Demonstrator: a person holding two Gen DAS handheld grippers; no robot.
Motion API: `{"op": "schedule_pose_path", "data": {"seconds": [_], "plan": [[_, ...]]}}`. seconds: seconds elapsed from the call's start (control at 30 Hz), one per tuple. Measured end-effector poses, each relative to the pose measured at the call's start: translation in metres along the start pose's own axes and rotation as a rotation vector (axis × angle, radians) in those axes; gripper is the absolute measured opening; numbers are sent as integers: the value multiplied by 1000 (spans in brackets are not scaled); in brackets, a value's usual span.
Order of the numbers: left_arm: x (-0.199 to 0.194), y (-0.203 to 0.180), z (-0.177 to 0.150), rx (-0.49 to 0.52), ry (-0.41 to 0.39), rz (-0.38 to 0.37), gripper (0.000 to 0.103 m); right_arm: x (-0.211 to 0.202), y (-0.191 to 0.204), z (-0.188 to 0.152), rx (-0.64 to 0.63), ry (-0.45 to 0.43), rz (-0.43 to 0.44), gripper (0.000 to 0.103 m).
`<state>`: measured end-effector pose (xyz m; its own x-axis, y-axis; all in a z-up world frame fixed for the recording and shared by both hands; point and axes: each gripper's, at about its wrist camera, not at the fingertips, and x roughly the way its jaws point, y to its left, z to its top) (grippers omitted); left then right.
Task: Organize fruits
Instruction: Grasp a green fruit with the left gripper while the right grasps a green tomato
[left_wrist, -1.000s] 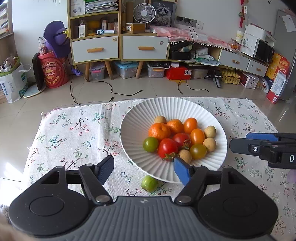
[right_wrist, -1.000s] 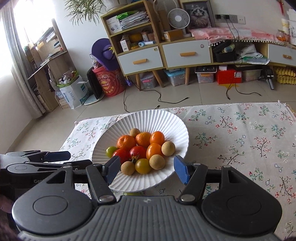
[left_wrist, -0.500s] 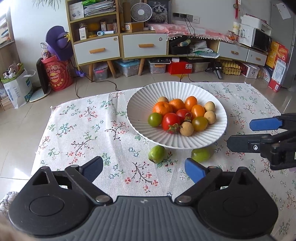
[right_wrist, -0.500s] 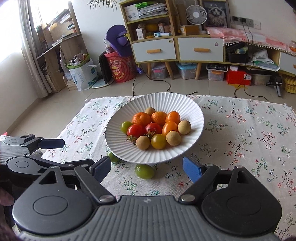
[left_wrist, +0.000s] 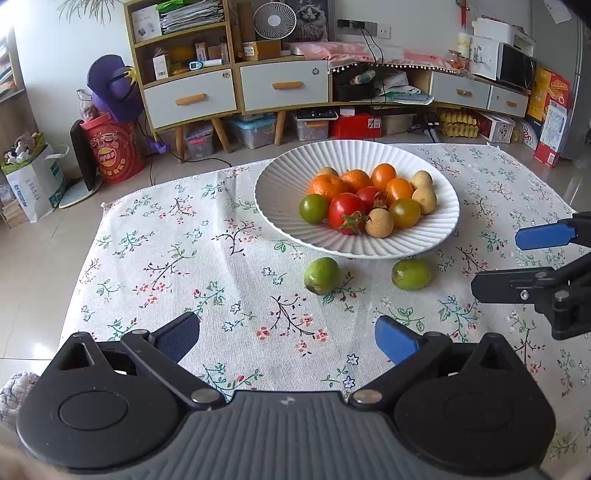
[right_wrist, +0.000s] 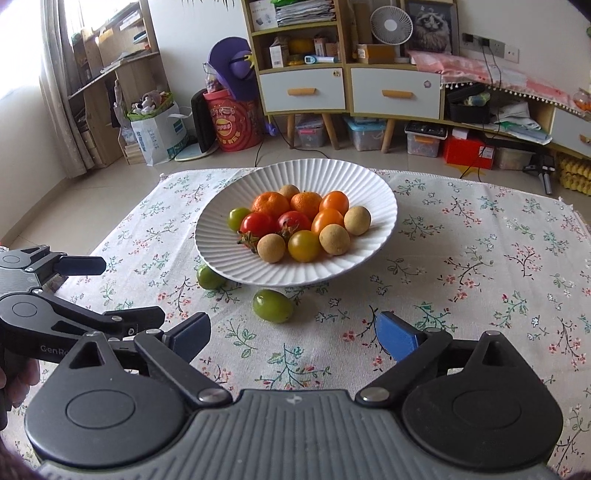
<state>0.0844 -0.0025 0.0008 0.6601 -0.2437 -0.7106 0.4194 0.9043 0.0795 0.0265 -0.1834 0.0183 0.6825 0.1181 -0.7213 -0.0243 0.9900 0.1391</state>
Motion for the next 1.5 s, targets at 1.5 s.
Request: {"op": "schedule_pose_path", "data": {"seconds": [1.5], "plan": [[53, -4, 4, -60, -104, -109, 64, 46, 16, -11, -173, -49, -39, 76]]}}
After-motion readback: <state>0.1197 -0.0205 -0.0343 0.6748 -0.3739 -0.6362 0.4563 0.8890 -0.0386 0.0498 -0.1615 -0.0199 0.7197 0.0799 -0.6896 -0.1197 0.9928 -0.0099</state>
